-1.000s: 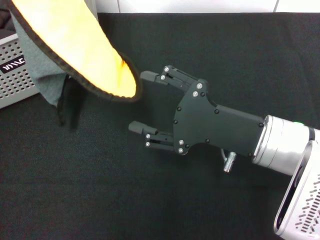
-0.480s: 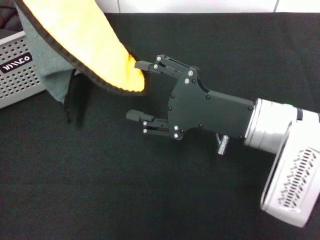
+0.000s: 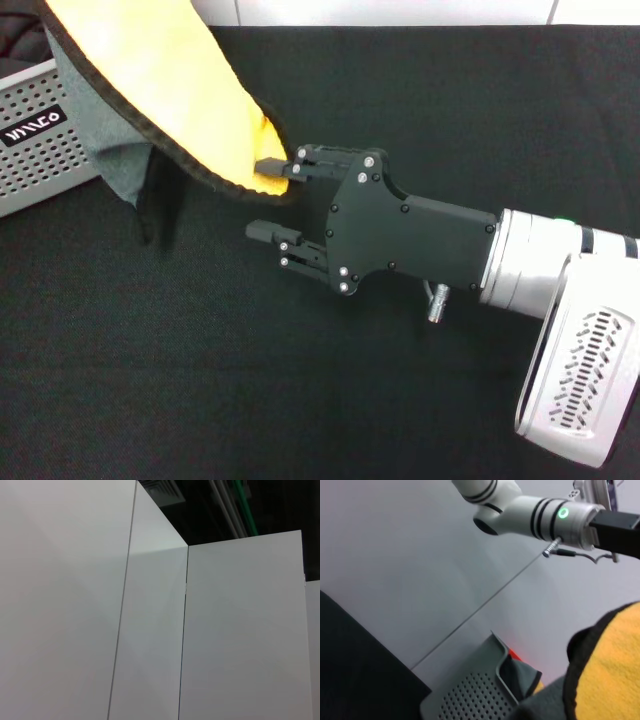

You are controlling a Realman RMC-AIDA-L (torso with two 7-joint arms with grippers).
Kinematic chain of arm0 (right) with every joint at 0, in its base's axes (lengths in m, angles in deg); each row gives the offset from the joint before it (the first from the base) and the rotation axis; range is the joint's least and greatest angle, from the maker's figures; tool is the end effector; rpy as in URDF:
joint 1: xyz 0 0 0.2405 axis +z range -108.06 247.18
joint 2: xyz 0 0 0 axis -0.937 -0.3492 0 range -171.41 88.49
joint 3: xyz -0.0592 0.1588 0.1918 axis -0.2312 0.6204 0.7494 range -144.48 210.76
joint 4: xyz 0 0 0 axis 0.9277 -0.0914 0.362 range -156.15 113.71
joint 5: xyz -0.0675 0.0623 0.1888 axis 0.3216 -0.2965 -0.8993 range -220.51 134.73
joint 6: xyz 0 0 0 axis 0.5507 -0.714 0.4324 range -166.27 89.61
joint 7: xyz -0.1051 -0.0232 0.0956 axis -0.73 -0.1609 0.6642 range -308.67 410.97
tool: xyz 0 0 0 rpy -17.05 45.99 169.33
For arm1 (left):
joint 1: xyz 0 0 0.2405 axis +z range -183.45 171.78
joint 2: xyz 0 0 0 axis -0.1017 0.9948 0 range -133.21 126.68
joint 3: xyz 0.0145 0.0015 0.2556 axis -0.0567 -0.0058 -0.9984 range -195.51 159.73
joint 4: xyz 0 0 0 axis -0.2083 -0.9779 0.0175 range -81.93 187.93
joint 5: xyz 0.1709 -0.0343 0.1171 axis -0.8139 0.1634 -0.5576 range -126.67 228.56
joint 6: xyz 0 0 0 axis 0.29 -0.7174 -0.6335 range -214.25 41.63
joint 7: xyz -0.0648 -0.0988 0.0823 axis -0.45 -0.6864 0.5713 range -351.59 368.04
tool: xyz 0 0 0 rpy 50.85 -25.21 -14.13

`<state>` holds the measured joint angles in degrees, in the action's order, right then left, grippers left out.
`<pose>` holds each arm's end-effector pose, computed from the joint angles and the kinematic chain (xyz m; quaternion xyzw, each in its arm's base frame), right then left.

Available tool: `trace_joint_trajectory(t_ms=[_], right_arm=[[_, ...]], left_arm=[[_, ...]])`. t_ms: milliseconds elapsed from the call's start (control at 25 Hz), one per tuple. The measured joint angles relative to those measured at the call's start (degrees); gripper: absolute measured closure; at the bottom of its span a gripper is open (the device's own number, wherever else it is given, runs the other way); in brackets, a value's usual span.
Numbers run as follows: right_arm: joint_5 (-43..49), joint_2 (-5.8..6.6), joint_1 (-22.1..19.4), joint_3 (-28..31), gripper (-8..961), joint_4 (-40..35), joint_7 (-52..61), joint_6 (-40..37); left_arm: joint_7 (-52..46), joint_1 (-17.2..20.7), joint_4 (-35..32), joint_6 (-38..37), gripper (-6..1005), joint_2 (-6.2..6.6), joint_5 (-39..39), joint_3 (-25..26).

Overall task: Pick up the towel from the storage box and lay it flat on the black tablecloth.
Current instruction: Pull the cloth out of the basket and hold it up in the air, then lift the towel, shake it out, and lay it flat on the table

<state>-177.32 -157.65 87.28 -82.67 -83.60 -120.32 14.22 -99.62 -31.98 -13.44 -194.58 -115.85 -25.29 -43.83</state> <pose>0.1185 0.2847 -0.0854 -0.8435 -0.3558 0.2856 0.2835 -0.1887 0.3056 0.2109 -0.8341 -0.0923 -0.5040 0.2042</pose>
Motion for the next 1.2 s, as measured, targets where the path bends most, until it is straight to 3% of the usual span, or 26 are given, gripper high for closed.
trace_joint_trajectory(t_ms=[400, 960, 1200], right_arm=[[0.0, 0.01, 0.0, -0.3, 656, -0.4, 0.0, 0.0], [-1.3, 0.01, -0.8, 0.6, 939, 0.6, 0.1, 5.4], [-3.5, 0.0, -2.2, 1.0, 946, 0.7, 0.1, 8.6]], left_arm=[[0.0, 0.4, 0.0, -0.2, 980, -0.16, 0.0, -0.1], [0.1, 1.1, 0.1, -0.2, 980, -0.37, -0.1, -0.8], [1.2, 1.9, 2.7, -0.1, 978, -0.58, -0.1, -0.7]])
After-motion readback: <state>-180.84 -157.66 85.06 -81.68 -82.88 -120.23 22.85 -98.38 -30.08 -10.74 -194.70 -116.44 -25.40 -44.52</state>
